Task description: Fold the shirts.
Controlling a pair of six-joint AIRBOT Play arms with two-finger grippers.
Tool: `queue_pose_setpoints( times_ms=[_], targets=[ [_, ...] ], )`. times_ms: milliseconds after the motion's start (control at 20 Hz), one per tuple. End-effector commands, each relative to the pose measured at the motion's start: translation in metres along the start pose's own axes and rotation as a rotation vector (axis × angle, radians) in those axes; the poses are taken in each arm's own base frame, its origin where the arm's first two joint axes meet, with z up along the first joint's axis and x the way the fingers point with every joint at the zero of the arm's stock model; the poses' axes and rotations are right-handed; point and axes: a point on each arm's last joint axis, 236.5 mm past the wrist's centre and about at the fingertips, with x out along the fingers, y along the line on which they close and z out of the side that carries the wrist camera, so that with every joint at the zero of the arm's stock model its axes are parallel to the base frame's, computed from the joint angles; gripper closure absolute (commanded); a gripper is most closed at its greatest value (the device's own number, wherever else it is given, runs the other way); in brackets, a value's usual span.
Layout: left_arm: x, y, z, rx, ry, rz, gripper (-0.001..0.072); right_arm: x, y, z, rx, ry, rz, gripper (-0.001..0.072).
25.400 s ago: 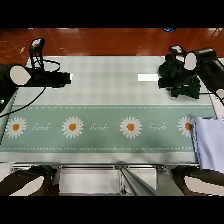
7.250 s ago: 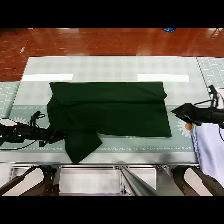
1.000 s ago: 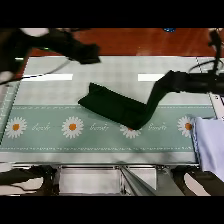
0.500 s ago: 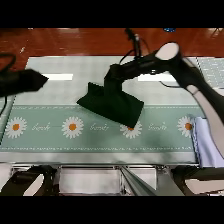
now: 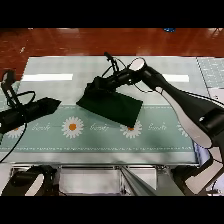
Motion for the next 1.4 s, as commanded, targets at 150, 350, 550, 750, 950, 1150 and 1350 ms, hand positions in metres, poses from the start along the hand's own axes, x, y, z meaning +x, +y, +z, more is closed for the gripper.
queue_pose_setpoints(
  times_ms=[150,350,550,750,950,1150,1350],
  targets=[
    [-0.039,-0.006,0.091,-0.014,-0.249,0.015,0.0690,-0.204,-0.038,-0.023,-0.023,0.027,-0.380,0.0301],
    [-0.033,-0.006,0.071,-0.017,-0.166,0.011,0.0691,-0.365,-0.116,-0.075,0.114,-0.243,-1.029,0.0303],
    [-0.007,0.002,0.025,-0.032,-0.044,0.011,0.0691,-0.321,-0.167,-0.132,0.323,-0.533,-0.898,0.0303],
    [0.010,0.009,-0.006,-0.058,0.039,0.008,0.0690,-0.221,-0.187,-0.161,0.515,-0.483,-0.554,0.0302],
    [0.019,0.015,-0.012,-0.072,0.073,0.022,0.0690,-0.169,-0.192,-0.150,0.596,-0.400,-0.353,0.0301],
    [0.024,0.019,-0.016,-0.081,0.093,0.030,0.0690,-0.122,-0.188,-0.148,0.577,-0.248,-0.281,0.0301],
    [0.025,0.018,-0.017,-0.089,0.098,0.028,0.0691,-0.094,-0.179,-0.124,0.514,-0.186,-0.262,0.0301]
  ],
)
